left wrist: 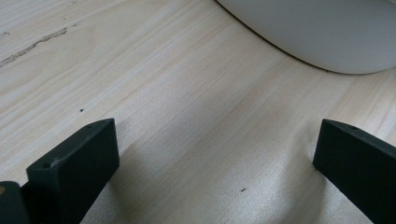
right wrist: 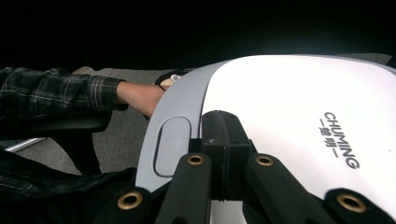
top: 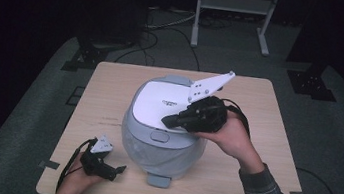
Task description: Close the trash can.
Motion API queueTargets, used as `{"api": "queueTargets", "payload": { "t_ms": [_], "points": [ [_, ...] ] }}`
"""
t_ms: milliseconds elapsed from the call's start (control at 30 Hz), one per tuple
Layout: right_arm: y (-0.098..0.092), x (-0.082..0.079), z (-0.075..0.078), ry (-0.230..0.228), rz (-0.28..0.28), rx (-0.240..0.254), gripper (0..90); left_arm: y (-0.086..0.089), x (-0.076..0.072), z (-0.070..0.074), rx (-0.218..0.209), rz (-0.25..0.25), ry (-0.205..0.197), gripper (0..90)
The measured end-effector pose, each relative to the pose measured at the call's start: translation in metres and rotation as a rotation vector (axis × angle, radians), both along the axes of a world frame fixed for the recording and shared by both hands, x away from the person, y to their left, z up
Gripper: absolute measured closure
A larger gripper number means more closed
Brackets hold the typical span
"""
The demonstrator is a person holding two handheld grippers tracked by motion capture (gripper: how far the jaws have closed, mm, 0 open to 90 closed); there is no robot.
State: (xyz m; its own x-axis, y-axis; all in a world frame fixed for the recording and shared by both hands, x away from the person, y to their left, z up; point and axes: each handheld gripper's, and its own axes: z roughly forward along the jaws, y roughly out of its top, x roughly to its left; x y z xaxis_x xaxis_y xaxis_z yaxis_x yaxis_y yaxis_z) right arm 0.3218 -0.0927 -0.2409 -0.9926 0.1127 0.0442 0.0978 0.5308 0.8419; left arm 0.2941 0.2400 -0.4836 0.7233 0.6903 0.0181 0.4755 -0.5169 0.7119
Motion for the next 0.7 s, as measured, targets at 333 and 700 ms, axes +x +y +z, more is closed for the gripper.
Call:
{"api": "queueTargets", "payload": {
  "t_ms": [333,700],
  "points": [
    [0.006,-0.002,-0.001,0.009,0.017,-0.007,90.0,0.0,0.0,0.0,0.0,0.0,0.0,0.0],
    [0.011,-0.002,-0.004,0.008,0.017,-0.012,89.9,0.0,0.0,0.0,-0.001,-0.002,-0.001,0.0]
  ]
}}
